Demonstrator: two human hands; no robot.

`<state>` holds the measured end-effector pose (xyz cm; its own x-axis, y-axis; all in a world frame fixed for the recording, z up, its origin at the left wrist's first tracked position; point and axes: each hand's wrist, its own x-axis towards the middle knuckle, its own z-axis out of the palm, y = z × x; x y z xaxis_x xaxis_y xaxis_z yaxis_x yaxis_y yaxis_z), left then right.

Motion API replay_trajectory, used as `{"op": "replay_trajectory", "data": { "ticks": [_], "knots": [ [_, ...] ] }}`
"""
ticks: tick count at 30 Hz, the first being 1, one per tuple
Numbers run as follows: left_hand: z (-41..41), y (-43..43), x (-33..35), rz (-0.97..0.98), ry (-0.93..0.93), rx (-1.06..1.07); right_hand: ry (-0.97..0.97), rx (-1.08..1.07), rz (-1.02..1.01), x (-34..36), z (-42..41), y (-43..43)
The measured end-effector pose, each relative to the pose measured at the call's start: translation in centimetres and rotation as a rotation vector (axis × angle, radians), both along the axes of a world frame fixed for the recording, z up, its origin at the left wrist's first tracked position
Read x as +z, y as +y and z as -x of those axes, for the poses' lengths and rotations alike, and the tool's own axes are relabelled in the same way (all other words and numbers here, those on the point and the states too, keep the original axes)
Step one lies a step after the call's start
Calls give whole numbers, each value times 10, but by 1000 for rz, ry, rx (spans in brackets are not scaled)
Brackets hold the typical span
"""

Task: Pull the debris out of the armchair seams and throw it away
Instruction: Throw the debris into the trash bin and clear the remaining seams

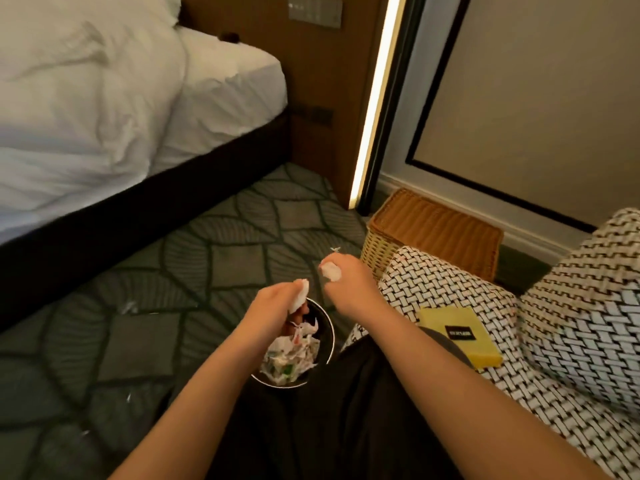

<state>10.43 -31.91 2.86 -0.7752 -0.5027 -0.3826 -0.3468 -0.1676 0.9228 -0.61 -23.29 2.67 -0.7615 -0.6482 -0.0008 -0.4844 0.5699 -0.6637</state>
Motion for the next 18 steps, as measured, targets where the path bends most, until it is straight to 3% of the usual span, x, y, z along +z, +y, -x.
{"op": "replay_trajectory", "data": {
  "ticks": [7, 13, 18],
  "knots": [
    [18, -50, -69, 32, -150, 79, -132, -21, -223, -51, 21, -47],
    [33, -82, -110, 317, -321, 7, -218, 56, -396, -96, 26, -79],
    [49, -96, -137, 373, -428, -97, -295, -26, -398, -125, 29, -90]
  ]
}}
